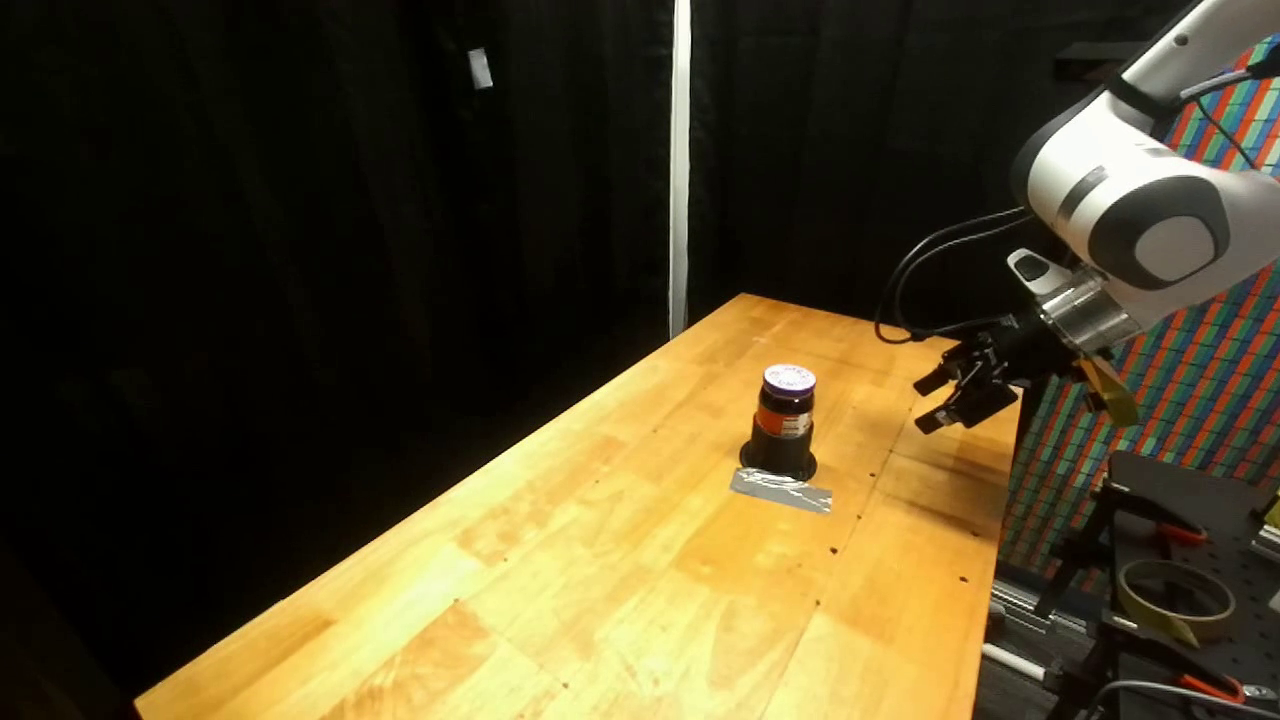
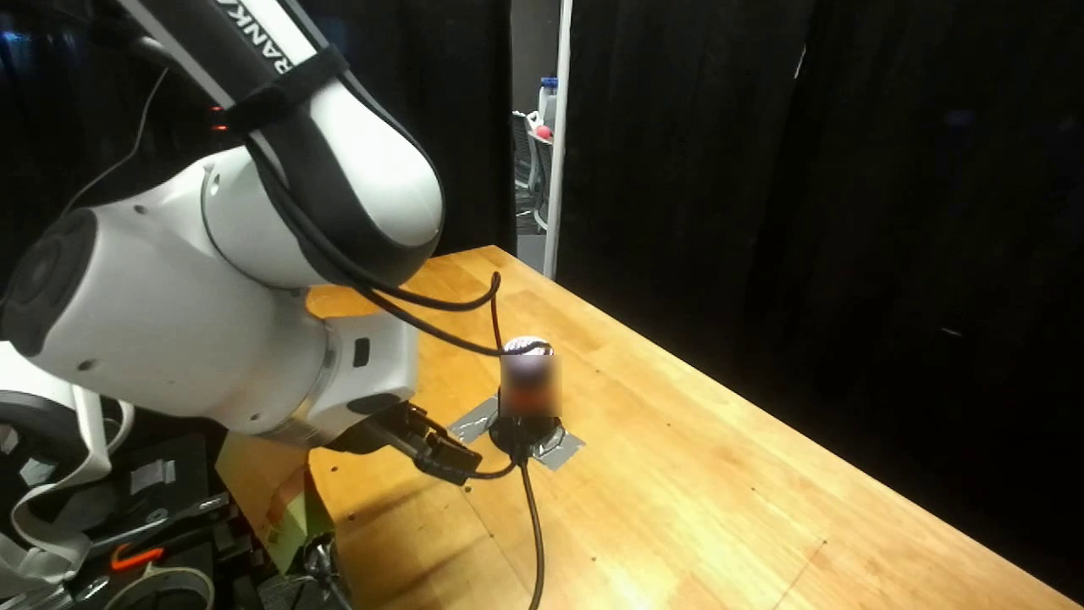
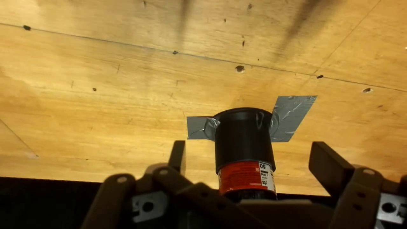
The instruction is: Place the elastic over the bottom of the brown coffee cup
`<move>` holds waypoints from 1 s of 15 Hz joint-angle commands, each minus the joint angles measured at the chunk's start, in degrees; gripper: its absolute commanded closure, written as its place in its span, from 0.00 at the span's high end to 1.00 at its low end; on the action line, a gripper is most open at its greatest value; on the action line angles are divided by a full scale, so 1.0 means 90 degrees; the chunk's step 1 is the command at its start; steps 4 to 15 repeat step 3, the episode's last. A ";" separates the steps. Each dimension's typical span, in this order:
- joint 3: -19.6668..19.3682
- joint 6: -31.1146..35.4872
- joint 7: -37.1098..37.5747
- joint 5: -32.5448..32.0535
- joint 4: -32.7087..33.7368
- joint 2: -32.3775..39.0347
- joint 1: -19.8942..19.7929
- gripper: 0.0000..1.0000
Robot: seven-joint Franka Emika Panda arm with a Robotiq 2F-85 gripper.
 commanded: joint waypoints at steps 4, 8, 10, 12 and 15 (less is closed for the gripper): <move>-0.0008 0.0063 0.0000 0.0000 0.0023 0.0003 0.0038 1.00; -0.0008 0.0063 0.0000 0.0000 0.0023 0.0003 0.0038 1.00; -0.0008 0.0063 0.0000 0.0000 0.0023 0.0003 0.0038 1.00; -0.0008 0.0063 0.0000 0.0000 0.0023 0.0003 0.0038 1.00; -0.0008 0.0063 0.0000 0.0000 0.0023 0.0003 0.0038 1.00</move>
